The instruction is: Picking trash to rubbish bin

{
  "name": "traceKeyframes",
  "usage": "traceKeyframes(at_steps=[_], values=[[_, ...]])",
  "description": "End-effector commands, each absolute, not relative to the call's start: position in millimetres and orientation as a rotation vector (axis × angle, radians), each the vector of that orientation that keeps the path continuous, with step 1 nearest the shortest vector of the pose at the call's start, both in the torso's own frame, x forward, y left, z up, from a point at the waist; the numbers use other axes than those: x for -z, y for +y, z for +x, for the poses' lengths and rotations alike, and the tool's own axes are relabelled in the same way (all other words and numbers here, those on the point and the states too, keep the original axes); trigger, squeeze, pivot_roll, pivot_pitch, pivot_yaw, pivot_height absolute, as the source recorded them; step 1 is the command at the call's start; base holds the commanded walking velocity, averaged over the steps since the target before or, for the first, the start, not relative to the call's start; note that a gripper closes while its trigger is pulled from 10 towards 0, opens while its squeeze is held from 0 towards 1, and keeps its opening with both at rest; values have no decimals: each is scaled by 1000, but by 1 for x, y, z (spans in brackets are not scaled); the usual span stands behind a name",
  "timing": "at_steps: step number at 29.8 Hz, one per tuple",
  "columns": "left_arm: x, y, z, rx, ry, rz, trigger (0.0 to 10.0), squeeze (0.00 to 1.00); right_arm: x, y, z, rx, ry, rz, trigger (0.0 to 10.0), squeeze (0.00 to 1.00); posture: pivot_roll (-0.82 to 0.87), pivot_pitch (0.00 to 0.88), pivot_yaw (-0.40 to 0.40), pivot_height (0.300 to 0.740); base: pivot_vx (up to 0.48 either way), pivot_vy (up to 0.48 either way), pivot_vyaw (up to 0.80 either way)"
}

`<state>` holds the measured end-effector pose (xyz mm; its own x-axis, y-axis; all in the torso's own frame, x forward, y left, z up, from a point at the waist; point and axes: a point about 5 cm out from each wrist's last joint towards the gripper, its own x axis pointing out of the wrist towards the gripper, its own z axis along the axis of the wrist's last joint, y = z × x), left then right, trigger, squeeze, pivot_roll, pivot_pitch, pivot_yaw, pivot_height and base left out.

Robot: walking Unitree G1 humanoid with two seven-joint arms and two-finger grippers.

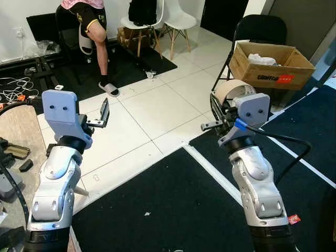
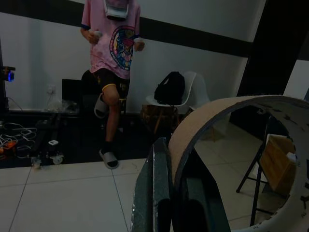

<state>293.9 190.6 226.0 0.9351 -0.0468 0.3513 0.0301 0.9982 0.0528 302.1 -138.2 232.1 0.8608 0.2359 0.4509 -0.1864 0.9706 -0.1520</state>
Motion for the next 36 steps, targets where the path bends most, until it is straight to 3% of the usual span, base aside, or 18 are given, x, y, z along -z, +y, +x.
traceKeyframes(at_steps=[1,36], values=[[-226,188,290,40,-369,34,10000,0,-228,-137,301,-231,-466,-102,10000,0,-1,150,-30,740,0,0,0],[-225,188,287,14,-367,27,10000,0,-231,-137,303,-255,-455,-107,10000,0,-10,156,-52,740,262,0,0]])
